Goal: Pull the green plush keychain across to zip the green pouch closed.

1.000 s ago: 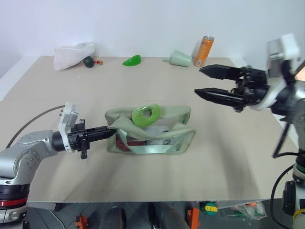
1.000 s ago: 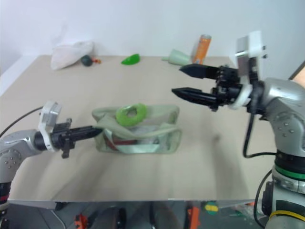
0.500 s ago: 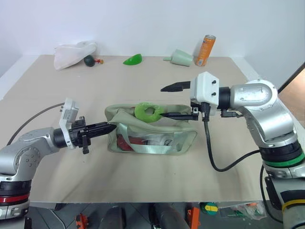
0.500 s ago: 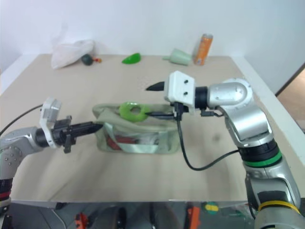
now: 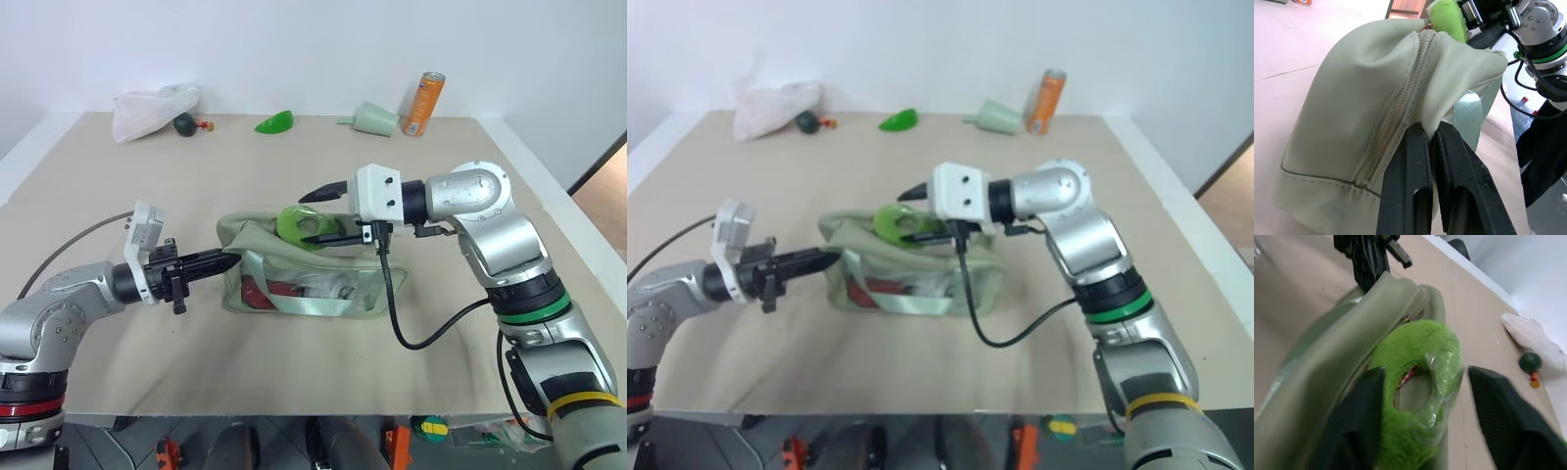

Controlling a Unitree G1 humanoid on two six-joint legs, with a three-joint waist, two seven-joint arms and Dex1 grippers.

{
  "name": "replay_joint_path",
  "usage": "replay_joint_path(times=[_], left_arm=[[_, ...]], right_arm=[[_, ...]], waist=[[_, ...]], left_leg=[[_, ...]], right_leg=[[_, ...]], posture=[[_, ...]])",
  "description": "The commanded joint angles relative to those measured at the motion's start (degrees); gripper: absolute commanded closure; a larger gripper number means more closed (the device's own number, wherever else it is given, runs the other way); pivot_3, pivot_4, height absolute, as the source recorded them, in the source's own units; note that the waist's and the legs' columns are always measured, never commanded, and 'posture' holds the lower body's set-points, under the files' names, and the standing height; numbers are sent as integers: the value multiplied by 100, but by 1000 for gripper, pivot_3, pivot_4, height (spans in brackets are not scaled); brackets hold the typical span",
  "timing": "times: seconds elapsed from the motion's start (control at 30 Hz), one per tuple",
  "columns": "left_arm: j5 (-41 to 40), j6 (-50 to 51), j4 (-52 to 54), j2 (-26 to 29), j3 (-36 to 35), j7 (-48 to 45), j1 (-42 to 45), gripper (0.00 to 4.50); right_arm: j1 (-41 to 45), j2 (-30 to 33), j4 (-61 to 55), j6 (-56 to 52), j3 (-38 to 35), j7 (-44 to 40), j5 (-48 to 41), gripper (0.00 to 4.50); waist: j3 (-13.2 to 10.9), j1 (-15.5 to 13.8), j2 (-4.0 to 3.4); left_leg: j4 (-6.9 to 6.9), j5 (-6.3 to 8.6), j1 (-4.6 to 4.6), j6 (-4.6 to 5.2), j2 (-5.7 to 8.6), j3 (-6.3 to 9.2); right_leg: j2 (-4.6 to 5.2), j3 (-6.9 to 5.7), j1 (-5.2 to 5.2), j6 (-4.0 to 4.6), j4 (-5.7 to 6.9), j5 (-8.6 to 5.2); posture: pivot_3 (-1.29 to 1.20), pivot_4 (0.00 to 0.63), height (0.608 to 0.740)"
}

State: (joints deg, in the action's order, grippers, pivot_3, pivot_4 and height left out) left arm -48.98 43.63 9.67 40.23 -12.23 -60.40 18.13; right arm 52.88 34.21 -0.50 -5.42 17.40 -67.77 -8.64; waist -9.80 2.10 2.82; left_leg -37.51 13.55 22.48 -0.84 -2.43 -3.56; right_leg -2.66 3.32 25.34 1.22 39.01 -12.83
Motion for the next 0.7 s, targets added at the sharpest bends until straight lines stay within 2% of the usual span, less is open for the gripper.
replay_joint_path(times=[0.03, 0.13, 0.17, 0.47, 0.57, 0.7], left_arm=[[-86, 4, 238, -21, -15, 29, -61, 4500], [-95, -12, 260, -22, -27, 44, -114, 4500], [-100, -15, 261, -22, -28, 48, -122, 4500], [-80, -47, 205, -37, -19, 28, -124, 4500], [-48, -71, 172, -54, 13, 16, -108, 4500], [-16, -119, 129, -59, 52, -12, -104, 4500]], right_arm=[[217, -90, 73, 223, -75, -4, 100, 3252], [234, -139, 98, 227, -115, -86, 57, 4331], [234, -144, 102, 226, -125, -108, 50, 4467], [275, -97, 192, 286, -284, -113, 81, 4467], [446, 0, 280, 4, -691, 49, -172, 4467], [537, 429, 217, -450, -1237, -82, -587, 4467]], waist=[[0, -1, 0], [0, -1, 0], [0, -1, 0], [0, -2, 0], [0, -6, -1], [-1, -37, -1]], left_leg=[[0, 0, 1, 0, 1, 0], [0, 0, 1, 0, 2, -1], [0, 0, 1, 0, 2, 0], [0, 0, 0, 0, 2, 1], [0, 0, 1, 0, 2, 1], [-1, 0, 3, 0, 9, 1]], right_leg=[[1, 0, 0, 0, 0, 0], [2, 1, 1, 0, 0, 0], [2, 1, 1, 0, 0, 0], [2, 0, 0, 0, 0, 0], [3, 0, 0, 0, 0, 0], [9, 1, 0, 1, 0, 0]], posture=[[0, 150, 740], [0, 150, 740], [0, 150, 740], [0, 150, 740], [0, 150, 740], [0, 150, 740]])
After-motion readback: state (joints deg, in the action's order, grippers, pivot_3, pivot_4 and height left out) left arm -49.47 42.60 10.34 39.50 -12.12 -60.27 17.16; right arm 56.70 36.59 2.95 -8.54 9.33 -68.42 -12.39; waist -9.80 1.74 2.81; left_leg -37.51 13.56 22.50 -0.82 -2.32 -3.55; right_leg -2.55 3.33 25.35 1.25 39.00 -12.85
